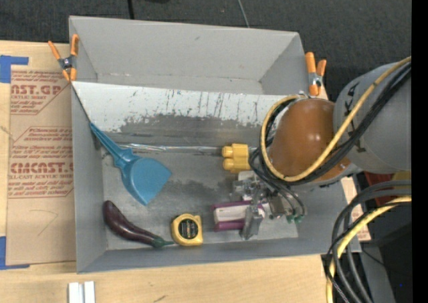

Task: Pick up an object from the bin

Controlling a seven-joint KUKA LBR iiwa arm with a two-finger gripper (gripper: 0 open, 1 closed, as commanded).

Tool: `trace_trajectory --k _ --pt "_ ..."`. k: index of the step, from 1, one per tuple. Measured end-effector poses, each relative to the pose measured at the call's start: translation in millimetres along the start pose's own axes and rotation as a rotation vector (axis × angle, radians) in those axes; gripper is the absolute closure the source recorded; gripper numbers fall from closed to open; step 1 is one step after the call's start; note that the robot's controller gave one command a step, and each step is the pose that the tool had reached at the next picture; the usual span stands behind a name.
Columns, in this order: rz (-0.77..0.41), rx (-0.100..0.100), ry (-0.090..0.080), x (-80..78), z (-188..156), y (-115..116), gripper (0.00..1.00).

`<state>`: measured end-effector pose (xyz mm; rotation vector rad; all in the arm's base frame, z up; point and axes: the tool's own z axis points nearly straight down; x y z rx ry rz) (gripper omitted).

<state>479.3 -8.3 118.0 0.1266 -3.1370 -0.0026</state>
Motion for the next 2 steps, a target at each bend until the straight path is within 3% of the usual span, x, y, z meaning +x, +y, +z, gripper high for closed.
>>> trace_trajectory --k 2 --pt "0.000 0.001 -0.009 -2.2 -33.2 -0.1 1.00"
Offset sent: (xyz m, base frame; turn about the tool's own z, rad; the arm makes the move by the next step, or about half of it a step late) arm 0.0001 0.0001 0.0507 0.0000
